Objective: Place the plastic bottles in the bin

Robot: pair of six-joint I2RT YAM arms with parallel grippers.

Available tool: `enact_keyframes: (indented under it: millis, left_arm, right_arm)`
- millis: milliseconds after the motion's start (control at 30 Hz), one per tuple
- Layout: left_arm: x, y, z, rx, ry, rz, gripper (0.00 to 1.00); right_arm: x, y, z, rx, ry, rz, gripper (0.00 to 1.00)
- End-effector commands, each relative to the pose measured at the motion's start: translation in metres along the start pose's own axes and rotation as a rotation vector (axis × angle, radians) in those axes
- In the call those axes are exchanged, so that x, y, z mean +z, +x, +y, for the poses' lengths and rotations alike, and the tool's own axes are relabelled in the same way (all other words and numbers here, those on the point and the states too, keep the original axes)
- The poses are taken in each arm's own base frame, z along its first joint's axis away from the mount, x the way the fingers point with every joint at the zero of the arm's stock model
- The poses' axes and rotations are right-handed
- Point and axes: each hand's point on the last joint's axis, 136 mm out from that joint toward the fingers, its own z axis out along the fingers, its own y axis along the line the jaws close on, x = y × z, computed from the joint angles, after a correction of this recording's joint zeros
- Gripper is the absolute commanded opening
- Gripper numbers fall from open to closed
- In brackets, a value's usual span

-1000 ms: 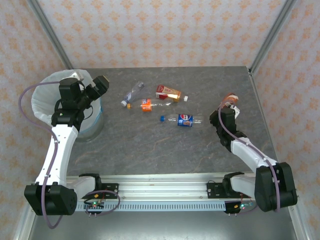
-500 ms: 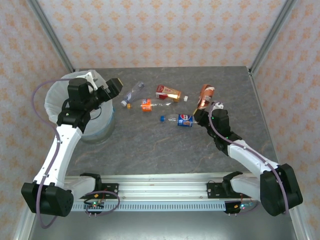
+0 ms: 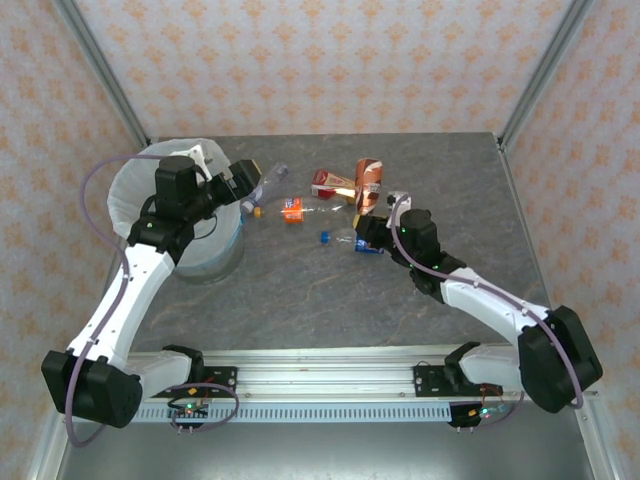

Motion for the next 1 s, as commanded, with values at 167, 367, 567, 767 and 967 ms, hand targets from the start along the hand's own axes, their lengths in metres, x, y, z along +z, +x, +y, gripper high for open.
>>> enact_keyframes:
  millis: [167,367,567,767,967]
  left_arm:
    - [-0.015,-0.025,-0.021,0.02,0.022,-0.051,1.0]
    - [-0.036,-0.016,-0.082,0.1,0.267,-0.004,1.0]
    - [-0.029,0.016,-0.106,0.205,0.322,0.094,1.0]
    - [-0.009,0.046,-0.124,0.24,0.36,0.178,1.0]
    - [0.01,0.05,-0.133,0.209,0.361,0.169,1.0]
  right_arm:
    - [0.008,-0.012,0.042,-0.034,-0.155,-0.016,0.0]
    - [0.007,-0.013,0.081,-0.068,-0.278,-0.019,0.0]
    - [0.002,-0.022,0.125,-0.123,-0.417,-0.039,0.0]
    - [-0.001,-0.016,0.16,-0.195,-0.52,-0.02,0.0]
    - [-0.003,-0.006,0.179,-0.234,-0.589,0.007,0.0]
